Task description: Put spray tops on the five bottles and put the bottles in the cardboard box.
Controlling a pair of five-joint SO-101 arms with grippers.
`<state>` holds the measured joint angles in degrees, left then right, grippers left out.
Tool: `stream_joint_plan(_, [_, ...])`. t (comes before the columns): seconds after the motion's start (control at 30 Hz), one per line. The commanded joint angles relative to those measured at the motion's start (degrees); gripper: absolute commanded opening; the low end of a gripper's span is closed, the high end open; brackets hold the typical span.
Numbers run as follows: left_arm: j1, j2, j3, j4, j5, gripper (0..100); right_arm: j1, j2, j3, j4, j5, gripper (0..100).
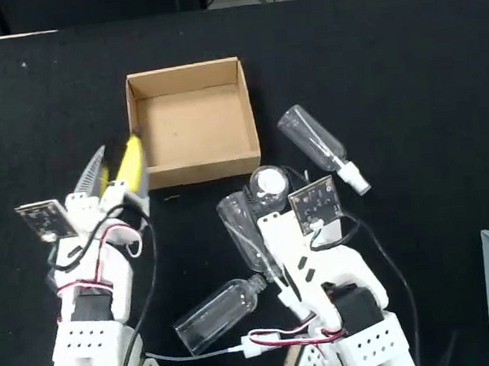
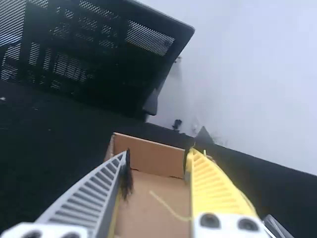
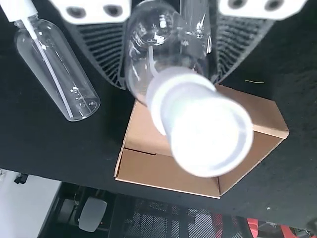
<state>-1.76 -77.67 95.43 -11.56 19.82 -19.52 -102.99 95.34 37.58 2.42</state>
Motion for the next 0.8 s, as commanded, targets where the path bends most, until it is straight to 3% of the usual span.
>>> stream_joint_plan(0.0, [-5.14, -0.97, -0.22, -1.32, 0.09, 18, 1.49, -5.76, -1.01, 0.26, 0.18, 6.8])
stream_joint_plan(0.47, [-16.92, -0.88, 2.51, -0.97, 0.09, 18, 1.49, -5.76, 0.13, 0.35, 0.26, 6.8])
stream_joint_plan(0.77, [-18.07, -0.88, 2.51, 2.90, 0.00, 18, 1.49, -5.67, -2.77, 4.04, 0.62, 6.8])
